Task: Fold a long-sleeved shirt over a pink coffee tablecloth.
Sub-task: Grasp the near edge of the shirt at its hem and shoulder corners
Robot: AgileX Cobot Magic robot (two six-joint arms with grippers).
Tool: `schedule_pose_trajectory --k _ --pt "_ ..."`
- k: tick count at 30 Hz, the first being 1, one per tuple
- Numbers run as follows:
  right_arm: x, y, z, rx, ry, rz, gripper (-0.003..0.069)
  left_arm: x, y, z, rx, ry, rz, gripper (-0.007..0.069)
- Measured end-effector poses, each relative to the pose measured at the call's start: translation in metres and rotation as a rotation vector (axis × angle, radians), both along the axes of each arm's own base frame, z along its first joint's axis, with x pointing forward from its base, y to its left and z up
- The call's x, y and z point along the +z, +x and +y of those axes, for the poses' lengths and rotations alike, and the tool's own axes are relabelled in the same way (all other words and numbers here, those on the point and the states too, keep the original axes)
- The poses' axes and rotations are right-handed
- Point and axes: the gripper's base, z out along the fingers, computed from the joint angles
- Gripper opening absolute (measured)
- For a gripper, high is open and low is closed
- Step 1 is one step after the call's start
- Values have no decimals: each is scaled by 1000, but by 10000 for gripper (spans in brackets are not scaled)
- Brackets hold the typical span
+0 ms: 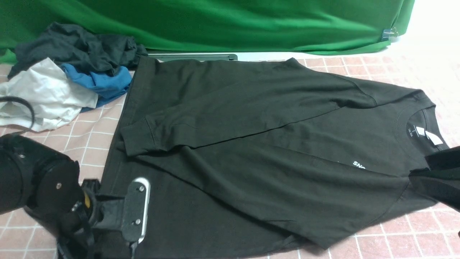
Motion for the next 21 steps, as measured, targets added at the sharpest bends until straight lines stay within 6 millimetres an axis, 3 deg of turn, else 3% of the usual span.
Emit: schedule_pose_trajectory --k 5,12,19,21 --pt "-1 -1 1 5 14 16 232 -13 3 -1 4 11 56 435" --pt "-1 -3 4 13 44 46 232 -14 5 -1 4 31 75 360" --pt "-1 -4 4 15 51 54 232 -6 13 -2 4 38 31 65" --pt "-1 -4 4 16 53 53 232 -4 16 -2 2 40 24 36"
